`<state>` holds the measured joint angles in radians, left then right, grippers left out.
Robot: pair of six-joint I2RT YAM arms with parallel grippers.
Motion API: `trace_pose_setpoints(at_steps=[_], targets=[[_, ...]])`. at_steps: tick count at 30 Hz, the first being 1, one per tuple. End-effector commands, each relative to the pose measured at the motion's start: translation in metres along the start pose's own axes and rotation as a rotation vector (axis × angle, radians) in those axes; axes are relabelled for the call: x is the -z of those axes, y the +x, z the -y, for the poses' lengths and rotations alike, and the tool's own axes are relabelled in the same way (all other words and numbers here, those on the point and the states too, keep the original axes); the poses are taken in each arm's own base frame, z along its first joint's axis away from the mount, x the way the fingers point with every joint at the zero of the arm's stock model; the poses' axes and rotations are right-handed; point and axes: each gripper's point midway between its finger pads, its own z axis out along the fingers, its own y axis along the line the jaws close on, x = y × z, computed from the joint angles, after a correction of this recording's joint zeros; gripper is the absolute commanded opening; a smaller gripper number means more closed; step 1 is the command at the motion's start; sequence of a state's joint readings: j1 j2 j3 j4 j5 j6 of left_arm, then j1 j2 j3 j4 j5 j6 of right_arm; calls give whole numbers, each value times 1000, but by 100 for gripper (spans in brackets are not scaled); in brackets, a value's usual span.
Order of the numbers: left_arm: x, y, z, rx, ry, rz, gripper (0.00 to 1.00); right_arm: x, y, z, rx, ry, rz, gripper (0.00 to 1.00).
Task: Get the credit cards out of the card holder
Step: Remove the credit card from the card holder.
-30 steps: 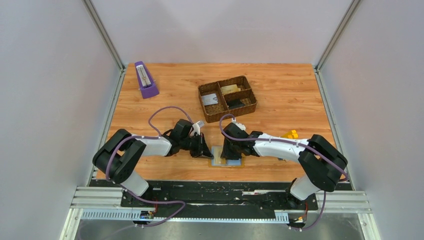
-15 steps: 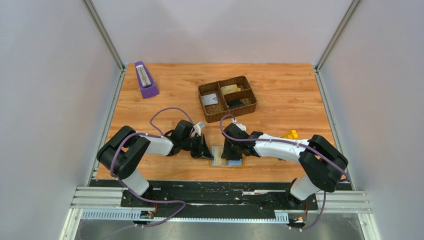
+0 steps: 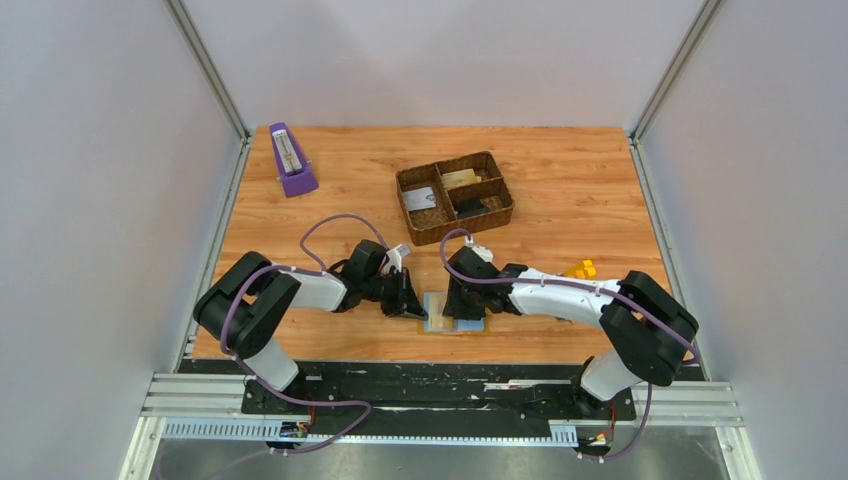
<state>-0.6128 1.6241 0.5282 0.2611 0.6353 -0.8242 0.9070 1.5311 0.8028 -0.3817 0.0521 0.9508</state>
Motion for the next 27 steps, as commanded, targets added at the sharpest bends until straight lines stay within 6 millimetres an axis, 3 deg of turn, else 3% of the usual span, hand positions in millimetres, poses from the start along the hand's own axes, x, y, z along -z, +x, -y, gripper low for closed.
trace_pose_setpoints(at_steps=[1, 7, 14, 20, 27], targets=[[0, 8, -28, 0, -114, -4, 5, -3, -1, -4, 24, -42, 9, 31], [1, 8, -27, -4, -112, 0, 5, -3, 4, -10, 25, -126, -10, 23], [-2, 11, -34, 4, -131, -15, 5, 6, -1, -14, 17, -238, 15, 0], [-1, 11, -38, 4, -156, -16, 5, 18, -8, -9, 21, -309, 37, 0], [-1, 12, -43, 5, -175, -20, 6, 15, -4, 0, 29, -319, 4, 0]])
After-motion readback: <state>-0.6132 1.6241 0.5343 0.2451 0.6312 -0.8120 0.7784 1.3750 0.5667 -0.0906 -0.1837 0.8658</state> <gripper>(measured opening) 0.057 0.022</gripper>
